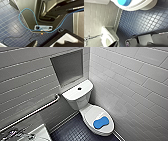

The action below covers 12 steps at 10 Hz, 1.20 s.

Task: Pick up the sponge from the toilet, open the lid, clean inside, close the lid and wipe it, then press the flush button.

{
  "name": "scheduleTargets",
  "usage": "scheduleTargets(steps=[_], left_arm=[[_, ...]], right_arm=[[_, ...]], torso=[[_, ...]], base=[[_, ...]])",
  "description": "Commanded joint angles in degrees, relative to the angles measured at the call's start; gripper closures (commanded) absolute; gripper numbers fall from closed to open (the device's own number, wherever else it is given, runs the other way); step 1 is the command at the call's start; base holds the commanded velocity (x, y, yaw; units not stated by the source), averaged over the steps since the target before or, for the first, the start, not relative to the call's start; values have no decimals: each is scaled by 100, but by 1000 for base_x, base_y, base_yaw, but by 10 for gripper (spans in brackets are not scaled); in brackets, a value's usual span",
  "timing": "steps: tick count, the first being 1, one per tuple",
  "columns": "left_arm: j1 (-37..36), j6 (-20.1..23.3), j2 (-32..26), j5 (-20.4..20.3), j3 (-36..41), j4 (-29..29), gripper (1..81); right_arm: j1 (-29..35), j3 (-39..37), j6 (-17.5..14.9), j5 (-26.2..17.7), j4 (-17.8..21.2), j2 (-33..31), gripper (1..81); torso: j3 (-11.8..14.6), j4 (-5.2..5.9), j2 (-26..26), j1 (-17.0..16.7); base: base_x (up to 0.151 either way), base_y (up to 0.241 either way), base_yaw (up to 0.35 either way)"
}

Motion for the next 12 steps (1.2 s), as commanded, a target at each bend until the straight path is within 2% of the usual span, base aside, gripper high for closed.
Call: scheduleTargets(steps=[1, 10, 12], left_arm=[[167, 39, 60, 479, -170, 24, 10], [184, 39, 112, 496, -232, 24, 10], [184, 39, 112, 496, -232, 24, 10]], right_arm=[[496, -159, 32, -504, 218, -65, 10], [742, -635, 32, -539, 578, 428, 10], [760, -652, 41, -539, 657, 428, 10]], torso=[[0, 0, -555, 358], [-5, 0, -2479, 1563], [-562, 0, -2912, 1831]], base=[[0, 0, 0], [0, 0, 0], [0, 0, 0]])
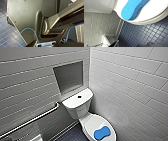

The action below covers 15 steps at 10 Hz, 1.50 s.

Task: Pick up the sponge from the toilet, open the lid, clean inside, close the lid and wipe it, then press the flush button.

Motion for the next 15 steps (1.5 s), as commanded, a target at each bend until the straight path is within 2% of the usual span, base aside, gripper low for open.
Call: scheduleTargets(steps=[1, 4, 5, 6, 7, 12, 13, 15], left_arm=[[116, 39, -67, 428, 61, 24, 10], [134, 39, -49, 410, 25, 24, 10], [134, 39, -49, 410, 25, 24, 10], [134, 39, -40, 410, 25, 24, 10], [142, 39, -40, 410, 25, 24, 10], [151, 39, 30, 384, -133, 15, 10], [160, 39, 56, 384, -177, 15, 10], [152, 39, 65, 384, -186, 15, 10]], right_arm=[[477, 82, 20, -302, 201, -195, 10], [574, -6, 177, -293, 201, -116, 10], [627, -24, 284, -293, 192, -107, 10], [706, -24, 493, -293, 193, -81, 10], [768, -24, 670, -284, 183, -28, 10], [1127, -147, 1215, -266, 183, 113, 10], [1233, -147, 1259, -266, 192, 95, 10], [1470, -77, 1400, -284, 201, 17, 10]], torso=[[-525, 0, -564, 362], [-1077, 0, -1163, 741], [-942, 0, -1360, 867], [-849, 0, -2094, 1341], [-890, 0, -1690, 1086], [-960, 0, -2741, 1737], [-1292, 0, -2968, 1880], [-1495, 0, -3323, 2102]], base=[[0, 0, 0], [0, 0, 0], [0, 0, 0], [0, 0, 0], [0, 0, 0], [0, 0, 0], [0, 0, 0], [0, 0, 0]])
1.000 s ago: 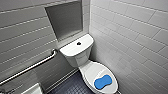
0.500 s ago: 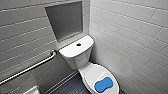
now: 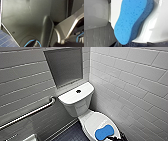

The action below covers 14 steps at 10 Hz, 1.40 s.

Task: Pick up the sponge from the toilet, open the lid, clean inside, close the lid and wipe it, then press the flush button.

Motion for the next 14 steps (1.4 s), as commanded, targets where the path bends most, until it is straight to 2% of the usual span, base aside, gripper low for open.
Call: scheduleTargets(steps=[1, 5, 6, 9, 12, 14], left_arm=[[102, 39, -64, 406, 46, 6, 10], [110, 30, -38, 406, 46, -20, 10], [110, 30, -38, 406, 46, -38, 10], [110, 13, -29, 406, 46, -46, 10], [110, 12, -20, 406, 46, -38, 10], [102, 12, -29, 406, 46, -46, 10]], right_arm=[[802, 241, 246, -278, 82, -263, 10], [1225, 241, 819, -375, 345, -307, 10], [1242, 197, 889, -516, 460, -271, 10], [1084, 143, 906, -690, 592, -184, 10], [847, 118, 906, -709, 592, -184, 10], [952, 13, 906, -700, 600, -113, 10]], torso=[[11, 0, -558, 358], [-131, 0, -1334, 855], [-131, 0, -979, 623], [-131, 0, -1246, 787], [-133, 0, -1246, 789], [-133, 0, -1246, 789]], base=[[0, 0, 0], [0, 0, 0], [0, 0, 0], [0, 0, 0], [0, 0, 0], [0, 0, 0]])
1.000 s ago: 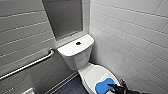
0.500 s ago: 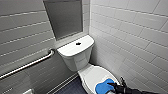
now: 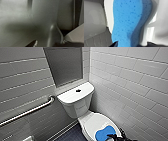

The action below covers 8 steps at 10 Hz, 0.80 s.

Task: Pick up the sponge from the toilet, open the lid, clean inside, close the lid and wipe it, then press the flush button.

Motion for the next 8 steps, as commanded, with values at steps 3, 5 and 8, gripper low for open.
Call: scheduleTargets(steps=[3, 5, 8], left_arm=[[79, 14, -72, 392, 70, -38, 10], [80, 5, -72, 392, 70, -38, 10], [80, 5, -89, 392, 70, -47, 10]], right_arm=[[793, -598, 14, -407, 103, 292, 10], [845, -749, 40, -486, 103, 345, 10], [951, -942, 40, -487, 103, 449, 10]], torso=[[0, 0, 0, 0], [0, 0, -617, 396], [0, 0, -518, 319]], base=[[0, 0, 0], [0, 0, 0], [0, 0, 0]])
